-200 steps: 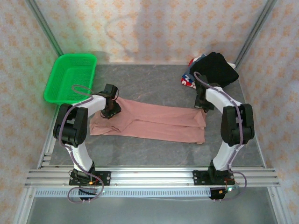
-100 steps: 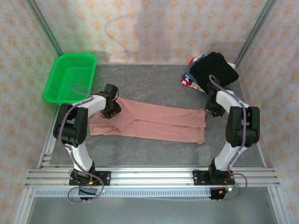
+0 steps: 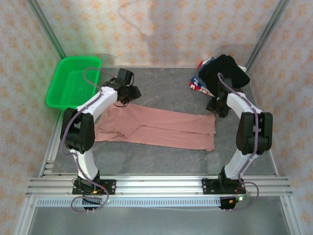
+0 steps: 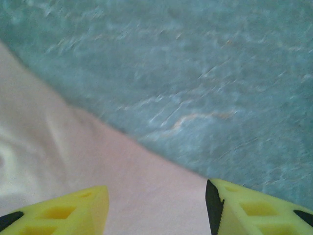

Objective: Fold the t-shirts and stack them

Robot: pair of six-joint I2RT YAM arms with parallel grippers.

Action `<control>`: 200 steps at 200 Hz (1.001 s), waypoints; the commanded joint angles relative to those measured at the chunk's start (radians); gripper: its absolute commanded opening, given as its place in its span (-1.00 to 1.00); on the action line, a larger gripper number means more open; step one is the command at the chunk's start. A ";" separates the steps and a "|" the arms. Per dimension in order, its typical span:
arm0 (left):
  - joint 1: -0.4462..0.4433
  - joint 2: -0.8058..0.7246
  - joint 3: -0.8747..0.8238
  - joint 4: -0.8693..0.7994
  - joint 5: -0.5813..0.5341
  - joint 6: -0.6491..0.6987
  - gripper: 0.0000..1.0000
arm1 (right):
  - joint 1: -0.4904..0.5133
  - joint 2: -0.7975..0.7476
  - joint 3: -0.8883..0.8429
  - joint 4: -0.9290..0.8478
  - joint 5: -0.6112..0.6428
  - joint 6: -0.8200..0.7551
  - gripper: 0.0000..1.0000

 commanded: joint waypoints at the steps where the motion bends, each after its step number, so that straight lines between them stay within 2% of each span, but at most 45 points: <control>1: 0.034 0.128 0.010 0.003 0.013 0.009 0.11 | 0.000 0.068 0.054 -0.038 0.010 -0.063 0.04; 21: 0.060 0.202 0.021 0.042 0.012 0.013 0.11 | 0.000 0.118 0.093 -0.037 0.007 -0.067 0.01; 41: 0.077 0.239 0.017 0.064 -0.007 0.028 0.10 | 0.001 0.151 0.116 -0.037 -0.015 -0.063 -0.12; 83: 0.115 0.262 -0.013 0.063 -0.003 0.020 0.10 | 0.000 0.134 0.072 -0.050 -0.075 -0.066 -0.61; 107: 0.123 0.269 -0.014 0.051 -0.001 0.024 0.08 | 0.000 0.115 0.044 -0.067 -0.079 -0.056 -1.00; 158: 0.160 0.244 -0.053 0.008 -0.050 0.039 -0.04 | -0.032 -0.047 0.026 -0.124 0.155 0.073 -1.00; 185: 0.172 0.235 -0.078 0.014 -0.055 0.055 -0.07 | -0.031 -0.147 0.013 -0.144 0.254 0.150 -1.00; 200: 0.174 0.237 -0.086 0.030 -0.043 0.062 -0.07 | -0.031 -0.162 0.011 -0.151 0.265 0.171 -1.00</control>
